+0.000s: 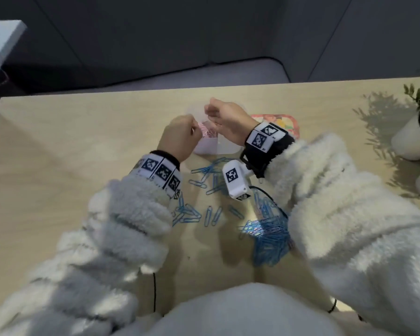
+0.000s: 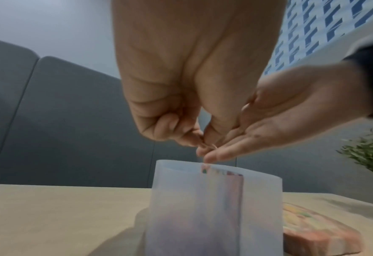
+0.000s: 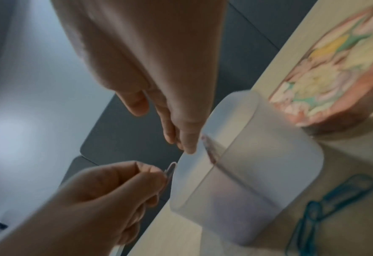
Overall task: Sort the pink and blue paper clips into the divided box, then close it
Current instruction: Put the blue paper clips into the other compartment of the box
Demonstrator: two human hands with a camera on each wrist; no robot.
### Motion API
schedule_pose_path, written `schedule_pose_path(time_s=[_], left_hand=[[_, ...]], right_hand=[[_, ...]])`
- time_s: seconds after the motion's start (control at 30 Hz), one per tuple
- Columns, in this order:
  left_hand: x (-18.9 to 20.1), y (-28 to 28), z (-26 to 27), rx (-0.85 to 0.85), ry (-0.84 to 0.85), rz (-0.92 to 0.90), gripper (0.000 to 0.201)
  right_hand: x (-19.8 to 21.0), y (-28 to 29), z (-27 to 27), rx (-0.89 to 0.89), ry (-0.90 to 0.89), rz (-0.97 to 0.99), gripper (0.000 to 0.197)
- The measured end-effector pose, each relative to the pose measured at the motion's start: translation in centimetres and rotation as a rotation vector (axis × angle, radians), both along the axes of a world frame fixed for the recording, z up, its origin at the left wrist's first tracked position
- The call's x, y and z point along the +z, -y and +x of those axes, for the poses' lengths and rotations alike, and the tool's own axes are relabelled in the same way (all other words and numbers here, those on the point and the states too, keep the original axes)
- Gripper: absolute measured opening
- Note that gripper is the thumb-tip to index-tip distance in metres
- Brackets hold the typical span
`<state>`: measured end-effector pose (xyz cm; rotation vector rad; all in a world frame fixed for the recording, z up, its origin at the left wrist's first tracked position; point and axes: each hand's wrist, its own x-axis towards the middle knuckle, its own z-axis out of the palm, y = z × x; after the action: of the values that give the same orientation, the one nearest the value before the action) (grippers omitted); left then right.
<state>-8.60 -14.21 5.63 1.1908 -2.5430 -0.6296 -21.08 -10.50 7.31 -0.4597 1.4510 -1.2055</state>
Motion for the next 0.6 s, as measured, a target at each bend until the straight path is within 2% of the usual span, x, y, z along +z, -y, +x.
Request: schedule_pose_path(time_s=[0.1,0.2,0.27,0.33,0.4,0.47,0.53,0.6], left_hand=[[-1.1,0.8,-2.1,-0.031,0.027,-0.104,0.019],[-2.3,1.0,-2.9,-0.110,0.113,-0.082,0.022],[-2.4,0.3,-2.7,-0.160,0.123,-0.084,0.021],[-2.3,-0.7,-2.0,-0.175,0.061,-0.135,0.023],[-2.4,-1.8,-1.2,-0.206,-0.036,-0.216,0.023],[-3.3,-3.1,-0.6,-0.311,-0.044,-0.272,0.018],[-4.9,-5.1,-0.1,-0.393,0.005,-0.324,0.012],[-6.1,-7.0,0.2,-0.422,0.031,-0.334,0.012]], right_hand=[[0.8,-3.4,-1.5,-0.107,0.007,-0.072,0.037],[0.7,-7.7,-2.9,-0.153,-0.044,-0.074,0.023],[-0.5,-10.6,-3.8,-0.142,-0.159,-0.033,0.023],[-2.4,-13.5,-4.6,-0.068,-0.339,0.018,0.024],[-4.4,-16.0,-5.0,0.084,-0.615,0.105,0.021],[-6.0,-17.7,-4.9,0.254,-0.852,0.207,0.017],[-7.2,-18.9,-4.1,0.344,-0.926,0.263,0.023],[-7.9,-19.2,-3.1,0.353,-0.926,0.299,0.020]])
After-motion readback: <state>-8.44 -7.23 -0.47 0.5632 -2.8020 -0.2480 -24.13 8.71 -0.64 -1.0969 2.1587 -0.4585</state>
